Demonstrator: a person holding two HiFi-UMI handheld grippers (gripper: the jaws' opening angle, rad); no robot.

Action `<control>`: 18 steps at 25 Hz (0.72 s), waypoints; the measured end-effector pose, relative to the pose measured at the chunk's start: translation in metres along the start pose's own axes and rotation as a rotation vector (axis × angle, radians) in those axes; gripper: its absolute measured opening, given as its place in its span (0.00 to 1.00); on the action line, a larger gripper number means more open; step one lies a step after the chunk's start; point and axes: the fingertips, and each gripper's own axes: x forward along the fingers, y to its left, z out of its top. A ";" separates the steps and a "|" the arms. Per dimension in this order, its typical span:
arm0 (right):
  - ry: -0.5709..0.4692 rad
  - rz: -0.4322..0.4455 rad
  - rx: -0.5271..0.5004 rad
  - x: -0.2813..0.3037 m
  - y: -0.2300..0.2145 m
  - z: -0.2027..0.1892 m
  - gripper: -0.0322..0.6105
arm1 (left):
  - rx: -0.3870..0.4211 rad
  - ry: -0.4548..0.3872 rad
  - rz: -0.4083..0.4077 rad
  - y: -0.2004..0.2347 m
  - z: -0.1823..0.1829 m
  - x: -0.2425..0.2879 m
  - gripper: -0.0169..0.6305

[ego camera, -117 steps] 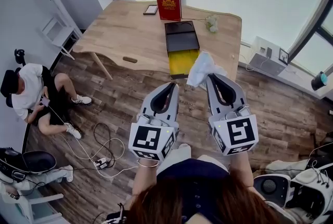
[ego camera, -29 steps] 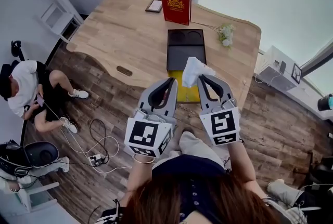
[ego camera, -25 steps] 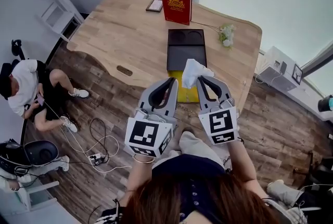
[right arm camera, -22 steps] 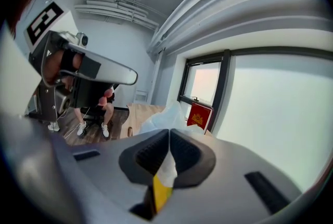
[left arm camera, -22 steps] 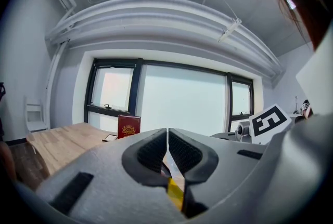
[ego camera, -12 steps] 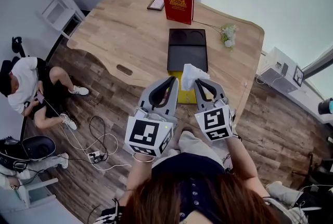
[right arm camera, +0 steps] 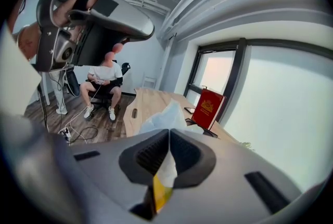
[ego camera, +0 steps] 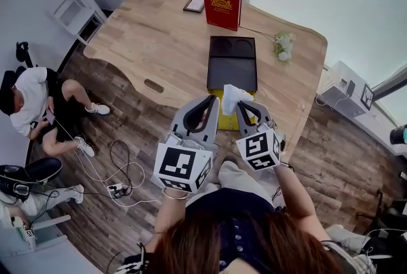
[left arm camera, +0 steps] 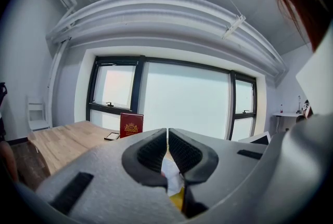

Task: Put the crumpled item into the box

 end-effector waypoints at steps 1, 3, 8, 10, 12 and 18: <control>0.006 0.004 -0.002 0.002 0.001 -0.003 0.10 | -0.001 0.002 0.001 0.001 -0.001 0.000 0.08; 0.017 0.012 -0.005 0.007 0.003 -0.008 0.10 | -0.002 0.005 0.003 0.002 -0.002 0.001 0.08; 0.048 0.030 -0.024 0.018 0.008 -0.024 0.10 | -0.006 0.019 0.004 0.002 -0.009 0.004 0.08; 0.062 0.036 -0.027 0.023 0.009 -0.029 0.10 | -0.007 0.021 0.003 0.003 -0.009 0.006 0.08; 0.076 0.043 -0.023 0.028 0.011 -0.035 0.10 | -0.008 0.024 0.001 0.002 -0.010 0.007 0.08; 0.113 0.069 -0.008 0.041 0.017 -0.049 0.10 | -0.012 0.036 -0.001 0.003 -0.013 0.013 0.08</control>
